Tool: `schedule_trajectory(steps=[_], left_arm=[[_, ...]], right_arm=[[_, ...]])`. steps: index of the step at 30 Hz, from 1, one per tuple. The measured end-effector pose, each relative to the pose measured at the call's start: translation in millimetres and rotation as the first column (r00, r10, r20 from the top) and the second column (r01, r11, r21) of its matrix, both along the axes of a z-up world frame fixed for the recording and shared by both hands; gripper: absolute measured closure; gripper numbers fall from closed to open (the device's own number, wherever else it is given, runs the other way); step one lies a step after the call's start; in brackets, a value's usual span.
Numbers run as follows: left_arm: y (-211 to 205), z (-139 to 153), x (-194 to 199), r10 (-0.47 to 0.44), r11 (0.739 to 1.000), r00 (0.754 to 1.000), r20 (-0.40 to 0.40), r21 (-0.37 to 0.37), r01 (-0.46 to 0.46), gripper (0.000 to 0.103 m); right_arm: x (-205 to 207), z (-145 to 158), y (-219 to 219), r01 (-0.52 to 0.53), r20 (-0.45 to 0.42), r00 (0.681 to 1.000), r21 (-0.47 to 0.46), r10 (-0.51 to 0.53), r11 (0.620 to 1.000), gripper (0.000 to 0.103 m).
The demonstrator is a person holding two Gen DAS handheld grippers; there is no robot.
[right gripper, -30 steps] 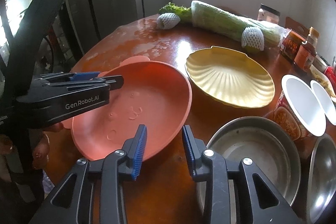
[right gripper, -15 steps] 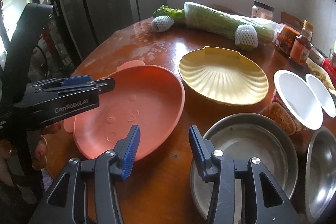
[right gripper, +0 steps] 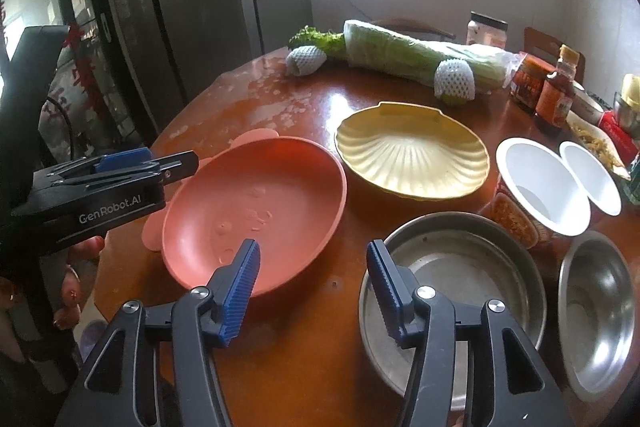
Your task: Organize plates and bowls
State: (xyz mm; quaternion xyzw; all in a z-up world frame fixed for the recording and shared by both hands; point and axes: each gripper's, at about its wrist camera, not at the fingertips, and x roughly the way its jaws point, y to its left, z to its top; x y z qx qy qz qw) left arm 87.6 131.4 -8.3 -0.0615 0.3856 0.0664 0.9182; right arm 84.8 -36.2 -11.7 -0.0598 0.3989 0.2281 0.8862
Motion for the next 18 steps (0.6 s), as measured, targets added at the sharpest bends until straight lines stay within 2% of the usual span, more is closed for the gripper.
schedule_trajectory(steps=[18], left_arm=[[-40, 38, -17, -0.067, 0.997, 0.995, 0.074, 0.047, 0.064, 0.040]], right_arm=[[-20, 34, -37, 0.040, 0.083, 0.996, 0.027, -0.042, 0.999, 0.042]])
